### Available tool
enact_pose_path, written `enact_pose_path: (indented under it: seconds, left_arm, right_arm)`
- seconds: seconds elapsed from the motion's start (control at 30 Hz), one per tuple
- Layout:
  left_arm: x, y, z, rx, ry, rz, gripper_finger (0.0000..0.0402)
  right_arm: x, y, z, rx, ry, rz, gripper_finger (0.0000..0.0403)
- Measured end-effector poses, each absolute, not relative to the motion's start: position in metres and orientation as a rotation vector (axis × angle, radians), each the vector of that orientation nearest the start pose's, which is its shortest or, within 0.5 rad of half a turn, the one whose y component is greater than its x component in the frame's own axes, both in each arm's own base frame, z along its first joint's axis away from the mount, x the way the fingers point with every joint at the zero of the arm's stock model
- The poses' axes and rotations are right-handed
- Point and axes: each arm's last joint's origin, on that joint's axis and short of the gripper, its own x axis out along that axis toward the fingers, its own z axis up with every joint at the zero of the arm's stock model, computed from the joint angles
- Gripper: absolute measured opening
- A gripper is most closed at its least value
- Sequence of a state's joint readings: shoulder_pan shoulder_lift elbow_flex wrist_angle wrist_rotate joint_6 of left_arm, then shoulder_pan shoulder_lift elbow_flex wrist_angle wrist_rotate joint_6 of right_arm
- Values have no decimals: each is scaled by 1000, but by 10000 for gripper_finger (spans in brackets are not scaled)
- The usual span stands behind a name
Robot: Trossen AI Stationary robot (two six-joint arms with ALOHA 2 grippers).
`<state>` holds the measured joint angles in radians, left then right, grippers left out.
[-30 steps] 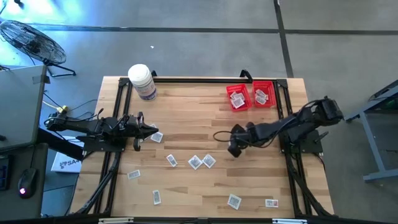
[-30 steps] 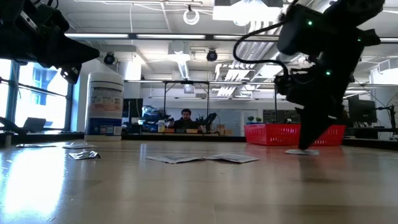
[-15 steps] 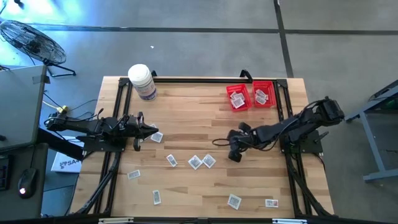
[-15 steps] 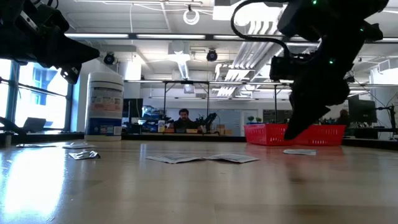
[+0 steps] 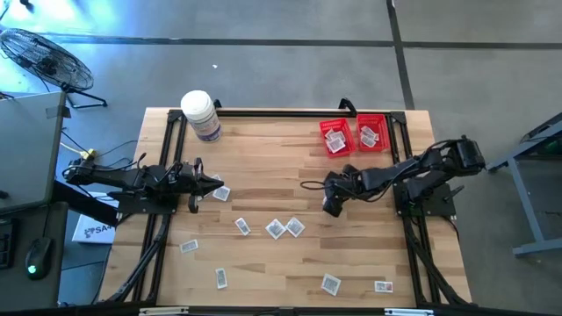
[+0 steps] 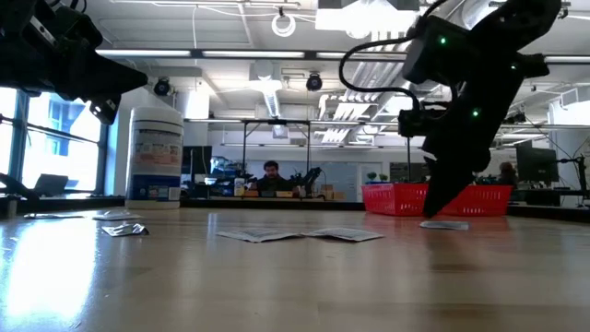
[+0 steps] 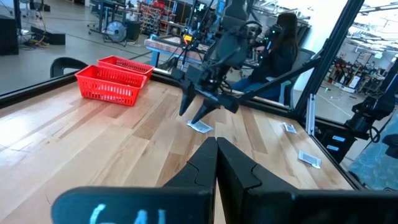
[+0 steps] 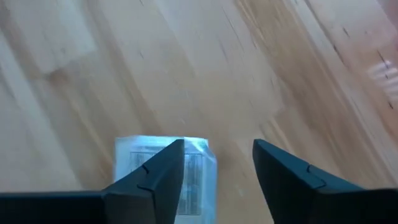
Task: Pick & Place First Aid Supplies
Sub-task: Put the towelette pack into the left red bin
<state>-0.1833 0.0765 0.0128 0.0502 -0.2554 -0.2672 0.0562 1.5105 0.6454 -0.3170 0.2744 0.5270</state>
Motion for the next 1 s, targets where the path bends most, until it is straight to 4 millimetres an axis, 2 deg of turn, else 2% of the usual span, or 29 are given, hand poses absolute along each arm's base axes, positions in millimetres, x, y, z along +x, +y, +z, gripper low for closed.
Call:
enact_pose_path:
  seconds: [0.3, 0.53, 0.7, 1.0]
  left_arm:
    - [100, -11, 167, -264, 3, 73, 1]
    - [100, -11, 167, -264, 3, 73, 1]
    - [100, -11, 167, -264, 4, 73, 1]
    - [100, -11, 167, -264, 4, 73, 1]
  right_arm:
    - [237, 3, 115, 312, 990, -427, 197]
    - [220, 5, 99, 157, 1006, -400, 189]
    - [213, 3, 92, 179, 953, -394, 145]
    - [214, 3, 91, 185, 928, -389, 41]
